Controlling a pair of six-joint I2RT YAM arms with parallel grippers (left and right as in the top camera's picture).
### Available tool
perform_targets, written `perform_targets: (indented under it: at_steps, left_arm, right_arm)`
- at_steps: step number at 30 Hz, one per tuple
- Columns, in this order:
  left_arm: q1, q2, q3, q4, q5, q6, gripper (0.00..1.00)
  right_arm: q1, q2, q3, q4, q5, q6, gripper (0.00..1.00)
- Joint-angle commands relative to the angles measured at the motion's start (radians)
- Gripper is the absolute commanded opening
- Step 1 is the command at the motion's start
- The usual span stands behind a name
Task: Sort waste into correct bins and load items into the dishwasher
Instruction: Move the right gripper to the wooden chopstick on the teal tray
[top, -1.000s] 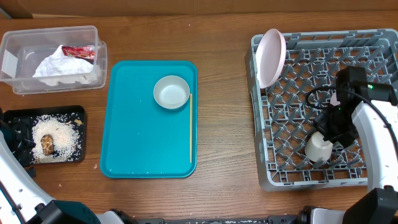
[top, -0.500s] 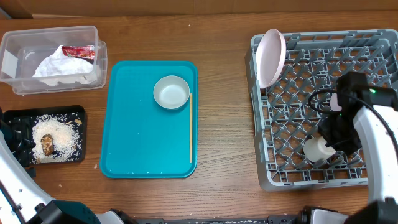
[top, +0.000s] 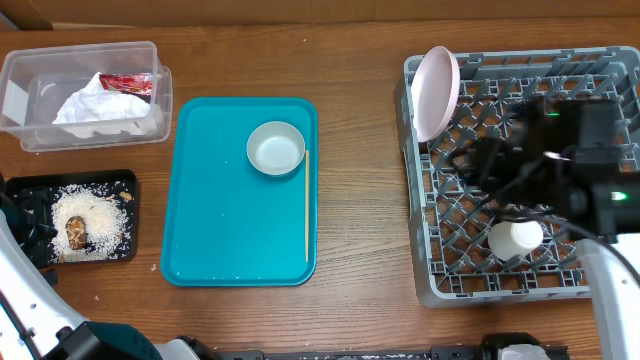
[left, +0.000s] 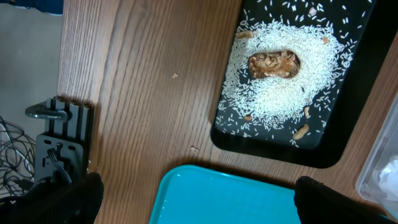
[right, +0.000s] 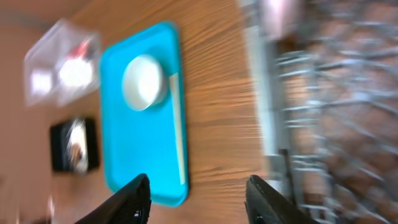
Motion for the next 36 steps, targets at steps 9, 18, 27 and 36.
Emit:
perform_targets:
  at_steps: [9, 18, 27, 36]
  left_arm:
    - [0.003, 0.003, -0.004, -0.002, -0.003, -0.018, 1.00]
    - [0.003, 0.003, -0.004, -0.002, -0.003, -0.018, 1.00]
    - [0.003, 0.003, -0.004, -0.002, -0.004, -0.018, 1.00]
    - [0.003, 0.003, -0.004, -0.002, -0.003, -0.018, 1.00]
  right_arm:
    - [0.632, 0.258, 0.016, 0.230, 0.386, 0.256, 0.61]
    - [0.761, 0.545, 0.016, 0.384, 0.423, 0.373, 0.58]
    - [0.838, 0.645, 0.016, 0.473, 0.523, 0.393, 0.52]
    - [0.867, 0.660, 0.016, 0.528, 0.669, 0.393, 0.52]
